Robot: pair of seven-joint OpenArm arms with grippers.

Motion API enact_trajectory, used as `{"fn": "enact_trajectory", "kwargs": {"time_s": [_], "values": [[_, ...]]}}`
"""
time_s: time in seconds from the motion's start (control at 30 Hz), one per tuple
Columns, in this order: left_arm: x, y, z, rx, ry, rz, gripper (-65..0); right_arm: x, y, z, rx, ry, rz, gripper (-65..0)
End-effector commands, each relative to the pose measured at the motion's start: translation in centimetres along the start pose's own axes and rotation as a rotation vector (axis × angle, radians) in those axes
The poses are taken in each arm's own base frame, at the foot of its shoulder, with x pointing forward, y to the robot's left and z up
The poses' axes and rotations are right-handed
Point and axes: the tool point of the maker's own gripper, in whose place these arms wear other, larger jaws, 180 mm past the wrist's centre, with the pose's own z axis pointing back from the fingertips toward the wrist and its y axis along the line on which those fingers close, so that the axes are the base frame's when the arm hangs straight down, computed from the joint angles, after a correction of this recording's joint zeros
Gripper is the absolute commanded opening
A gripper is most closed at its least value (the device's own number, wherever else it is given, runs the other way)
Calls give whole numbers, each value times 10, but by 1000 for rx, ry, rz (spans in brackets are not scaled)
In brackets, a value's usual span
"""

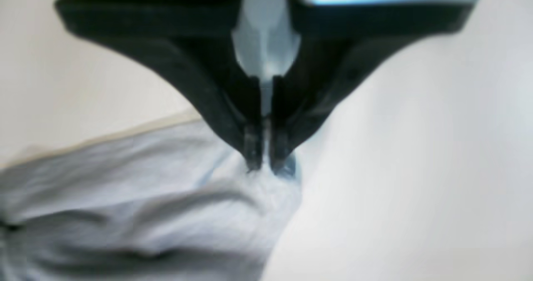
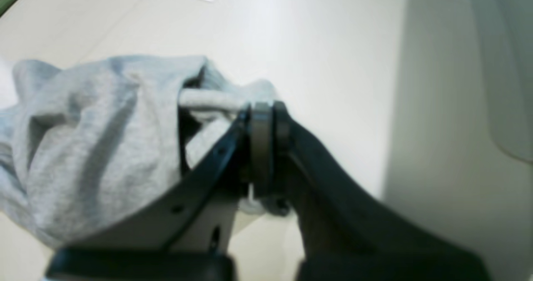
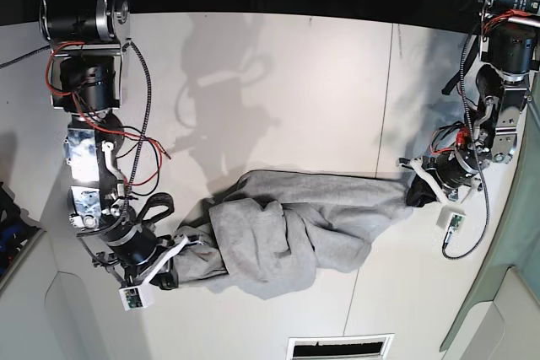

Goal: Layout the t-shirt on the table in an organized manner, then fold the t-shirt properly
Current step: 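Lower both grippers and grasp opposite ends of the grey t-shirt, then pull the grippers apart to stretch the t-shirt out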

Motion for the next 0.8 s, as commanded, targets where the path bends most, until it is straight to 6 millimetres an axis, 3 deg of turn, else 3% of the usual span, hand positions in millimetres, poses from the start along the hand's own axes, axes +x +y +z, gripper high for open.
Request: {"fn": "enact_trajectory", "kwargs": {"time_s": [0.0, 0.2, 0.47, 0.67, 0.77], "values": [[33, 9, 9, -10, -85, -21, -650, 38, -9, 5, -6, -90, -1, -650], [78, 7, 47, -51, -166, -62, -650, 64, -29, 32, -23, -58, 24, -650], [142, 34, 99, -3, -316, -56, -650, 89, -60, 59, -87, -84, 82, -650], [199, 64, 140, 68, -453, -80, -650, 96, -107, 80, -179, -131, -14, -650], [218, 70, 156, 78, -477, -93, -650, 98, -135, 95, -219, -150, -60, -650]]}}
